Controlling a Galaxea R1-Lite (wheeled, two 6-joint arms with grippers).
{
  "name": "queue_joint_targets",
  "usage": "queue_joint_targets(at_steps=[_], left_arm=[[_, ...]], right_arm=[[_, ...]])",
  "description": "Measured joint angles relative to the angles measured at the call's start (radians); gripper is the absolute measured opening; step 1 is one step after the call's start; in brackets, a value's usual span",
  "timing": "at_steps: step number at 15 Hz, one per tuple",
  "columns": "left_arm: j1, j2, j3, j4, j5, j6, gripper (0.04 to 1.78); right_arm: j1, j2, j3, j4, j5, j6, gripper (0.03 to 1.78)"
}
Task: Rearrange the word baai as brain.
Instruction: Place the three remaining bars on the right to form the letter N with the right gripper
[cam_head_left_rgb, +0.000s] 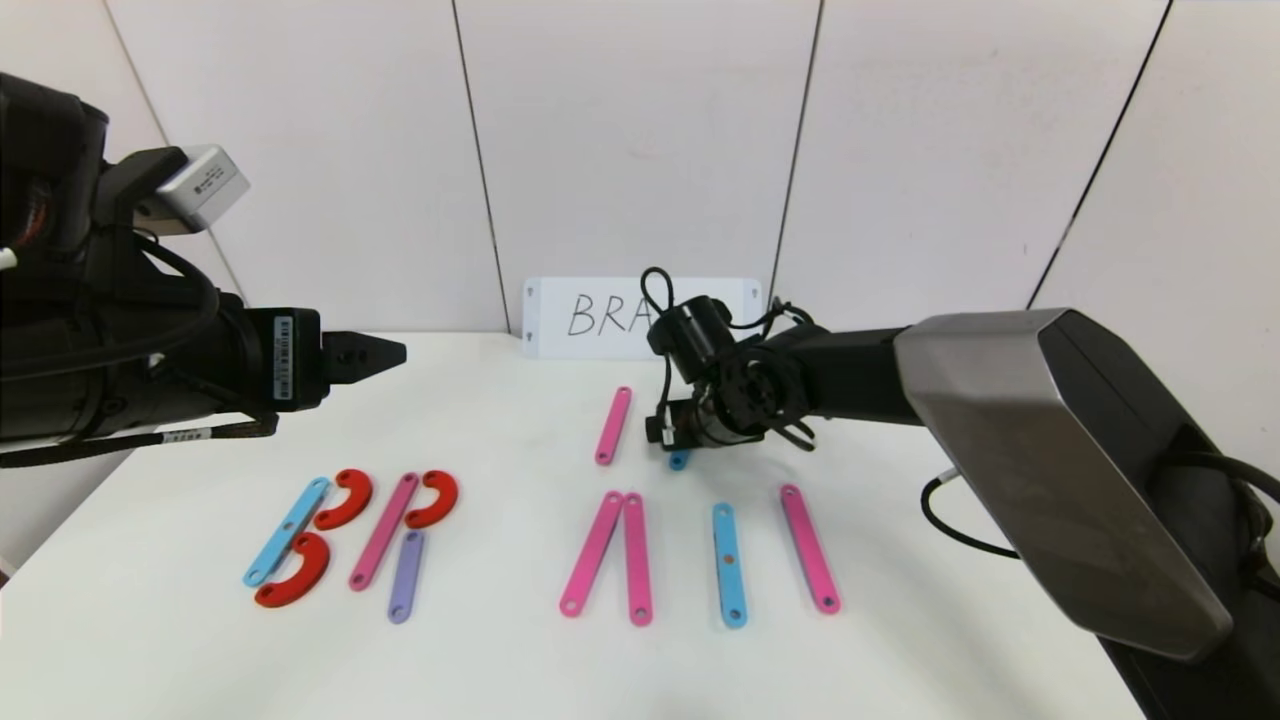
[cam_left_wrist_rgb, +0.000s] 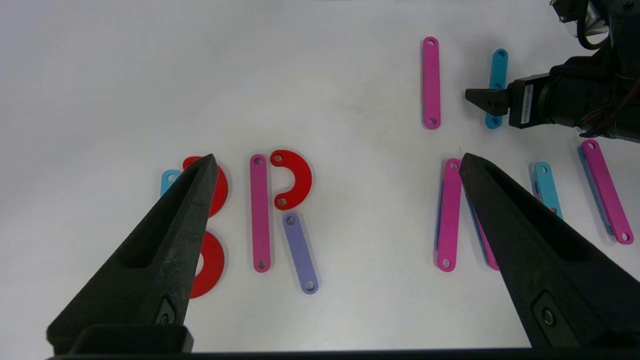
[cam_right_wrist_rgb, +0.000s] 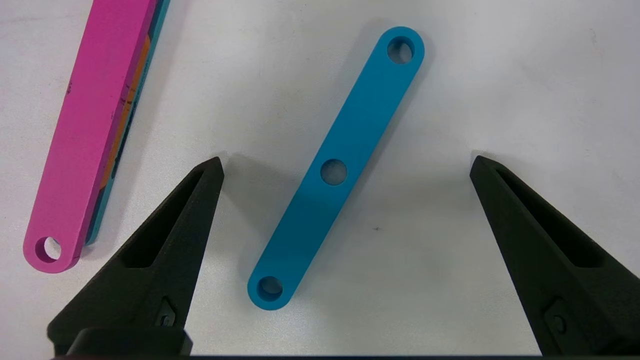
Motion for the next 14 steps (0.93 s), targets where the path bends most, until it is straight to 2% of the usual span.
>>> queue_joint_targets(at_steps=[14], left_arm=[[0.001, 0.000, -0.001, 0.000, 0.000, 0.000, 1.69]], right_arm=[[-0.003, 0.001, 0.000, -0.006, 0.000, 0.001, 1.72]])
